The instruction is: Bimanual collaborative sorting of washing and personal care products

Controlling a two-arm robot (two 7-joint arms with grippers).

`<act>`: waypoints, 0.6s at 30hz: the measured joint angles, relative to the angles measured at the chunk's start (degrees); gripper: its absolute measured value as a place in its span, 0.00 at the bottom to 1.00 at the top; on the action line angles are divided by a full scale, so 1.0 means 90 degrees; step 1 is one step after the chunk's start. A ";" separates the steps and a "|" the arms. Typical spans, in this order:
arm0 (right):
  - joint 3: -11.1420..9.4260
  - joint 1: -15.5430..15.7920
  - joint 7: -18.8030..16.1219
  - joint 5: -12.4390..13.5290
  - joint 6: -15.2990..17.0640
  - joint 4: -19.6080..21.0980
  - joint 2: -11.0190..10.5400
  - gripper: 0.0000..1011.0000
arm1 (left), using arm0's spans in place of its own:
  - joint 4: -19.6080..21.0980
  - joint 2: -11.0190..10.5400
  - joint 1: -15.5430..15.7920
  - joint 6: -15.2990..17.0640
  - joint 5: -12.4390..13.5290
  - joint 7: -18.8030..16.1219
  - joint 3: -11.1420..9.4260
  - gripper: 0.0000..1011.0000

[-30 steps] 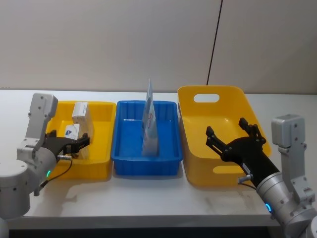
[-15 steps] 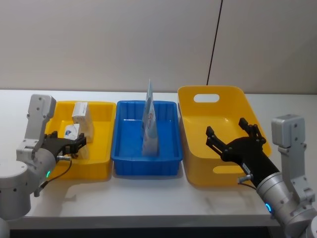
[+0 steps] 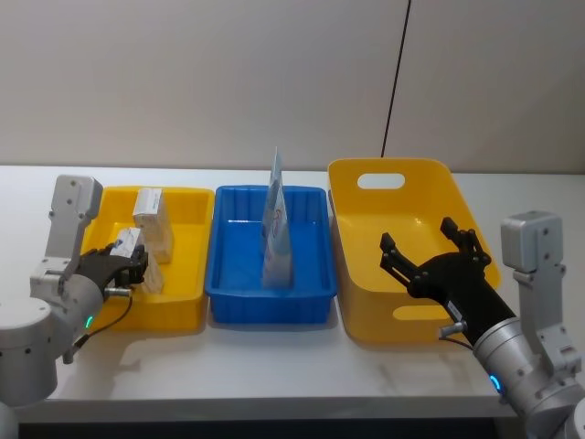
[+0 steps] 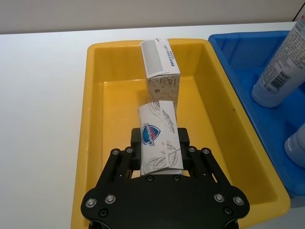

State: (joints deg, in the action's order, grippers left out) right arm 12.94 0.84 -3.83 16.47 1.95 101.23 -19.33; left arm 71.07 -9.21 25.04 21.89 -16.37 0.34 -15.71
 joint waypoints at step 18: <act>0.0000 0.0000 0.0000 0.0000 0.0000 0.0000 0.0000 0.99 | 0.0013 0.0001 -0.0002 0.0003 0.0036 -0.0010 0.0000 0.34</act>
State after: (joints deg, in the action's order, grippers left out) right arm 12.94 0.84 -3.83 16.46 1.95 101.23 -19.33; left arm 71.20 -9.20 25.02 21.92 -16.05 0.24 -15.71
